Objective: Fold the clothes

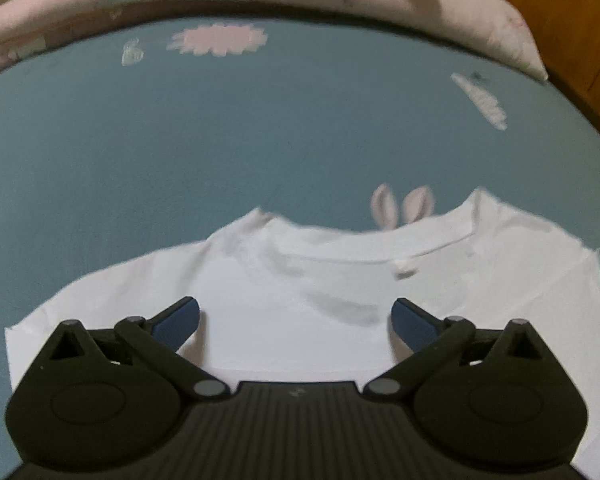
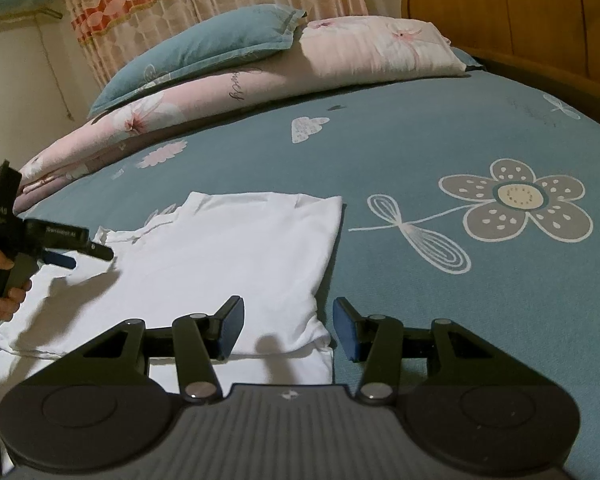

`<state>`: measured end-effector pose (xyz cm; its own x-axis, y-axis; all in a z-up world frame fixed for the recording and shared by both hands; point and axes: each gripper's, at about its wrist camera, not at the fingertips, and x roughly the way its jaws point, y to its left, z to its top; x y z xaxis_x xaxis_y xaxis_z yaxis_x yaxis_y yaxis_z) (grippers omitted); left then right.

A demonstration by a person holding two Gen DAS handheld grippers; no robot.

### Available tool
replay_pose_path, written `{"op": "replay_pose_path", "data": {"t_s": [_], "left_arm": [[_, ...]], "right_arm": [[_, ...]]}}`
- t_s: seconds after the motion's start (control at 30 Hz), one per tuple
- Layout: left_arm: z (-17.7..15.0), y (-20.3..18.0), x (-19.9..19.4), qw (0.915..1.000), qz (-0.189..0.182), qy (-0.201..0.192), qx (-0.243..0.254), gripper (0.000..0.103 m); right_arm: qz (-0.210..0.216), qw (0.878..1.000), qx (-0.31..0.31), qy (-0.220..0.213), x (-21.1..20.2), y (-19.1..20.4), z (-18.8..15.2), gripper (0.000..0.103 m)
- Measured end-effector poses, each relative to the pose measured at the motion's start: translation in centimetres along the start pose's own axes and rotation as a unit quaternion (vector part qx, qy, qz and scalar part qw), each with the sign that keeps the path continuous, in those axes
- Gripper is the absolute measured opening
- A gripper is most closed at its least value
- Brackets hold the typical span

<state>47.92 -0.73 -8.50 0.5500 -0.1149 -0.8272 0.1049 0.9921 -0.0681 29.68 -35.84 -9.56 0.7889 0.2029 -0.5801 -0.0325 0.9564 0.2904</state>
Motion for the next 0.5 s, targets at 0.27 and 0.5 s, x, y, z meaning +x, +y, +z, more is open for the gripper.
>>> {"op": "replay_pose_path", "data": {"t_s": [0.27,0.5], "left_arm": [[-0.5,-2.6,-7.6,0.9983,0.000,-0.030,0.050,0.101],[-1.7,-4.4,-14.6,0.9949,-0.008,-0.051,0.087,0.102]], "right_arm": [[0.015,1.000,0.003,-0.015,-1.0,0.1,0.4,0.056],[0.027,0.999,0.016,-0.020,-2.1,-0.7,0.6,0.057]]}}
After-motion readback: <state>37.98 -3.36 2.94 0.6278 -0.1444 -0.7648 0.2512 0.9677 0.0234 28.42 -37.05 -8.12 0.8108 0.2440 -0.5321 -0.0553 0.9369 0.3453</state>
